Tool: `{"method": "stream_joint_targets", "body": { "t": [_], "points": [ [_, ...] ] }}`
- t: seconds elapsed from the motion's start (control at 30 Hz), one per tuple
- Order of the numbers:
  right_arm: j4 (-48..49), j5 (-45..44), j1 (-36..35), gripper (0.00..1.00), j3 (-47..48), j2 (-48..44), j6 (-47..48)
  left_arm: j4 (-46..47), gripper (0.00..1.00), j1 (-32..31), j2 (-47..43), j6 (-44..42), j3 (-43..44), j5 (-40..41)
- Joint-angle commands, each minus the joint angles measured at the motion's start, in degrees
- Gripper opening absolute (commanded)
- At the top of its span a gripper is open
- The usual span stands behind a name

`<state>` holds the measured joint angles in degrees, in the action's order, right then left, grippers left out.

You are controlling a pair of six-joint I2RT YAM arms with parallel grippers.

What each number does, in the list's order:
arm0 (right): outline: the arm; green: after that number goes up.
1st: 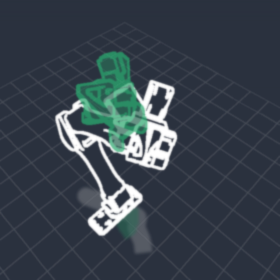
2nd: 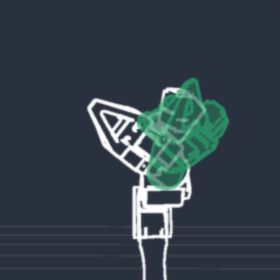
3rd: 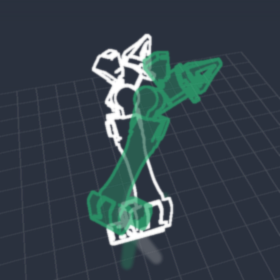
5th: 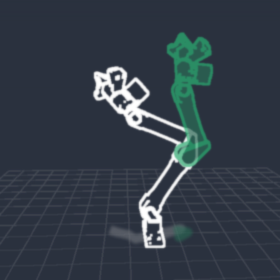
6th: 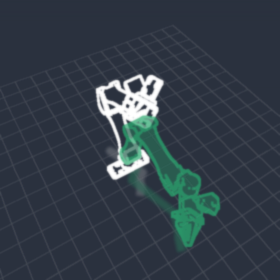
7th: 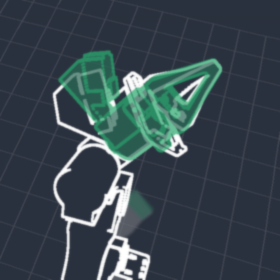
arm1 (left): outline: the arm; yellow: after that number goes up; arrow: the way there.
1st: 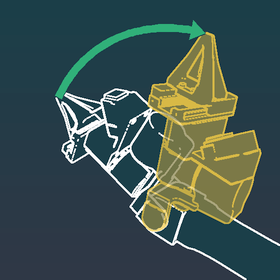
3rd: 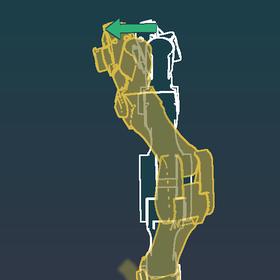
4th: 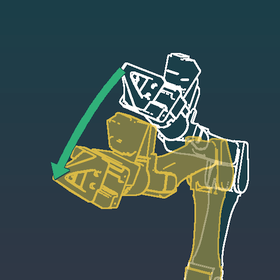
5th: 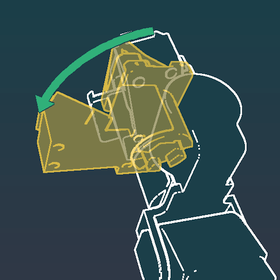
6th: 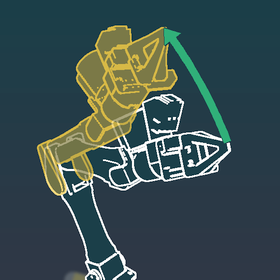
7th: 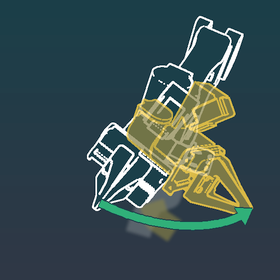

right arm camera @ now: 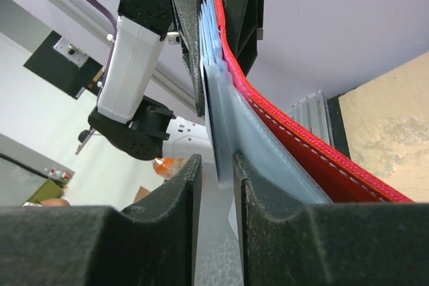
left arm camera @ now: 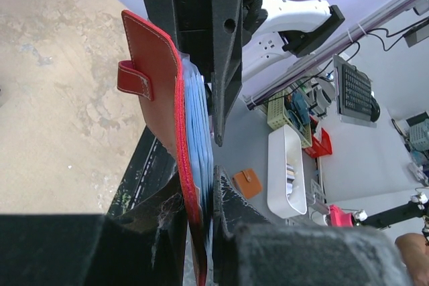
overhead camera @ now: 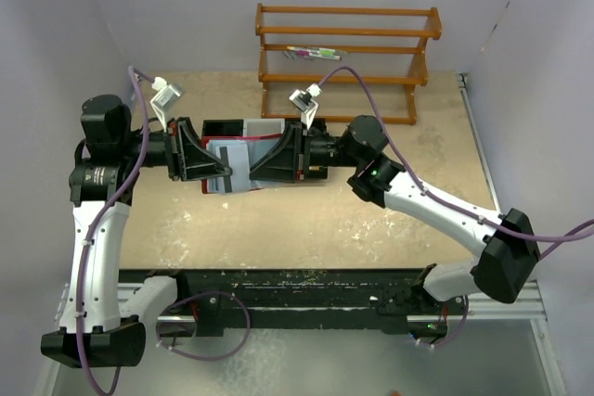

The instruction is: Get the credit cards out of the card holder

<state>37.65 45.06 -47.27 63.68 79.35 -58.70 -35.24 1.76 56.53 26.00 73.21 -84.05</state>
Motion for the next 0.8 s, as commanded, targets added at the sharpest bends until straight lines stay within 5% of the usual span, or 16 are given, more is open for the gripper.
{"method": "stream_joint_targets", "body": {
  "t": [0.0, 0.2, 0.47, 0.77],
  "points": [
    [4.16, 0.55, -0.79, 0.27, 2.32, 1.12, -1.56, 0.58, 0.14, -0.09, -0.88, -0.51, 0.26, -2.32],
    [2.3, 0.62, -0.81, 0.32, 3.73, 1.38, -0.99, -10.35, 0.17, -0.09, 0.76, -10.65, 3.25, 7.83],
    [-10.74, -0.45, -0.81, 0.31, 7.46, 0.08, 6.26, -16.02, 0.19, -0.09, 1.87, -15.87, 4.77, 8.03],
    [10.25, 1.35, -0.81, 0.24, 5.06, 5.18, -6.26, -13.58, 0.34, -0.09, 0.56, -13.5, 3.81, 0.34]
  ]
}}
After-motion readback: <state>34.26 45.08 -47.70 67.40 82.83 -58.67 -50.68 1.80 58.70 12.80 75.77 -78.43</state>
